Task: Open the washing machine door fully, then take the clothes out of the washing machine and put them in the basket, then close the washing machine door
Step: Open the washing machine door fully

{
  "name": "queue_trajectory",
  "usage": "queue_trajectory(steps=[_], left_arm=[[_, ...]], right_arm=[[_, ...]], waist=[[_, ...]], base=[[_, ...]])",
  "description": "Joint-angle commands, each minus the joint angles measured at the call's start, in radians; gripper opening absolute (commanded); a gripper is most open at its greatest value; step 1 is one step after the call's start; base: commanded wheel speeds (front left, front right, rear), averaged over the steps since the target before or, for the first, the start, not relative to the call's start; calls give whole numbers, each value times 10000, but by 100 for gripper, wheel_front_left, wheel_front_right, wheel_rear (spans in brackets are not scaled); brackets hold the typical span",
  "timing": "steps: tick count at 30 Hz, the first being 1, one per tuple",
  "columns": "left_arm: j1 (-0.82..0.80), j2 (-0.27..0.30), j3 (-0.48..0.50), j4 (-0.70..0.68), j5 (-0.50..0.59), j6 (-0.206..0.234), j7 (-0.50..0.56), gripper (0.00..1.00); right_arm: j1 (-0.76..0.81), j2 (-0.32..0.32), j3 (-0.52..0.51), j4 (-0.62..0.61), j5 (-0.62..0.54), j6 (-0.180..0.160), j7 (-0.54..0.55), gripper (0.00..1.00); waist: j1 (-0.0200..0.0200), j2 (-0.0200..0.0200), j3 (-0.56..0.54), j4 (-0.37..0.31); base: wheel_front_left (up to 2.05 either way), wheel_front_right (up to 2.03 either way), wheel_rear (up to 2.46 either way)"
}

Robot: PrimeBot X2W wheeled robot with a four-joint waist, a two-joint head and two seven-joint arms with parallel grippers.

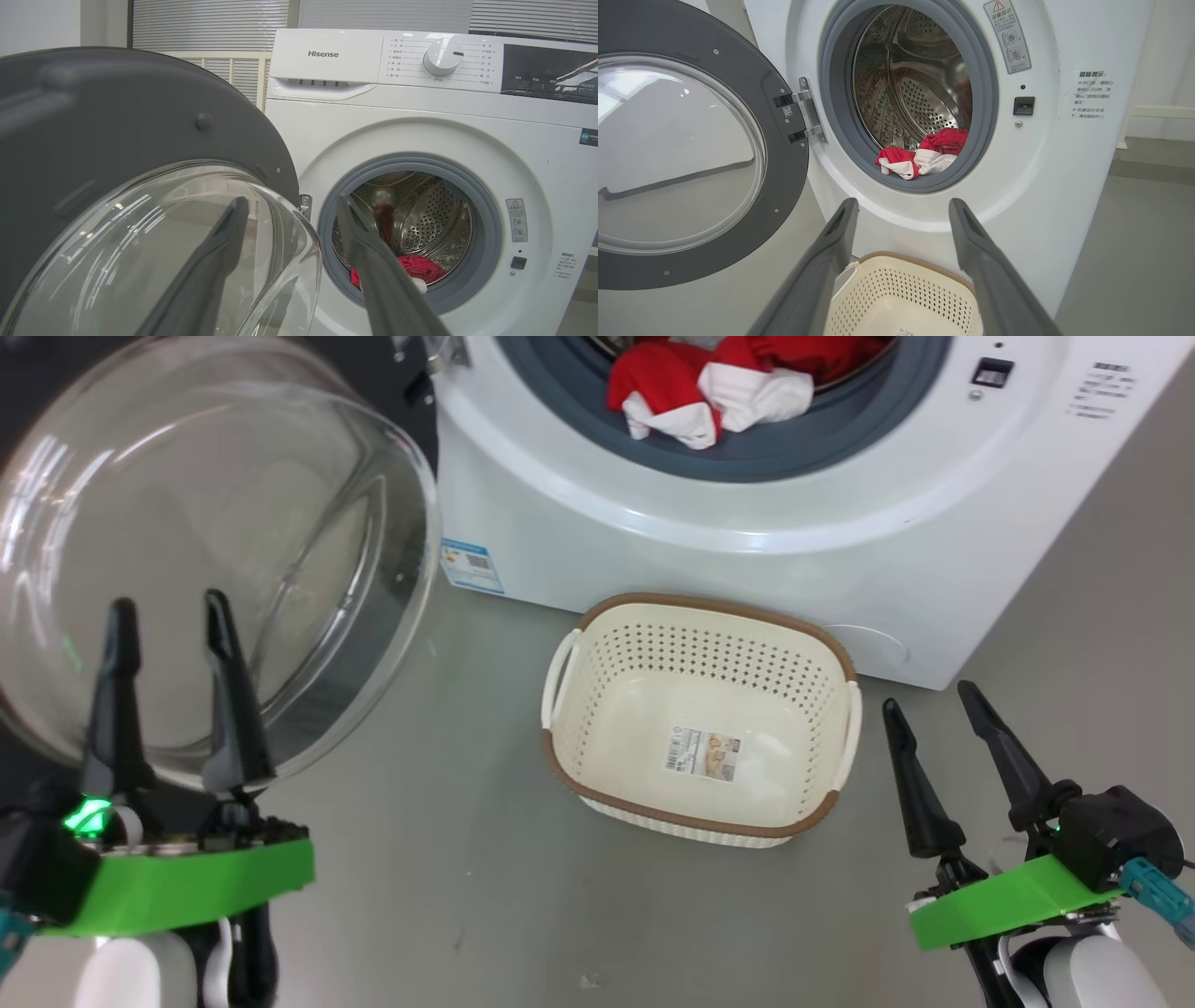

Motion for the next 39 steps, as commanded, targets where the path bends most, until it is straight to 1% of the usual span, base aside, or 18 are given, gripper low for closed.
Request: queue_trajectory(steps=[1, 5, 11, 16, 19, 21, 22, 27, 34, 39], left_arm=[[119, 312, 155, -377, -189, -66, -38, 100], [378, 312, -291, -562, -316, -261, -38, 100], [755, 312, -562, -349, -746, -242, -38, 100], [1067, 312, -697, -59, -641, -328, -38, 100], [1154, 313, -772, 60, -317, -403, -38, 100], [1271, 319, -776, 202, -120, -467, -38, 100], [1271, 319, -776, 202, -120, -467, -38, 100], [1510, 340, -803, 589, 8, -631, -38, 100], [1880, 373, -644, 848, 160, -691, -38, 100], [2212, 361, -580, 999, 26, -731, -38, 100]], right_arm=[[-418, 29, 203, -194, 69, 63, -133, 100], [-492, 29, 104, -111, 45, 63, -338, 100], [-398, 29, -53, 93, -35, 63, -606, 100], [-317, 29, -121, 199, 53, 63, -773, 100], [-223, 29, -207, 312, 320, 63, -836, 100], [-163, 29, -204, 357, 472, 63, -870, 100], [-163, 29, -204, 357, 472, 63, -870, 100], [-4, 29, -284, 412, 596, 63, -917, 100], [320, 30, -302, 418, 182, 63, -926, 100], [576, 30, -296, 286, 141, 63, -927, 100]], waist=[[0, 0, -86, -343], [0, 0, -185, -721], [0, 0, -398, -1327], [0, 0, -533, -1827], [0, 0, -637, -2078], [0, 0, -716, -2264], [0, 0, -716, -2264], [0, 0, -894, -2710], [0, 0, -1129, -3224], [0, 0, -1257, -3397]], base=[[0, 0, 0], [0, 0, 0], [0, 0, 0], [0, 0, 0], [0, 0, 0], [0, 0, 0], [0, 0, 0], [0, 0, 0], [0, 0, 0], [0, 0, 0]])
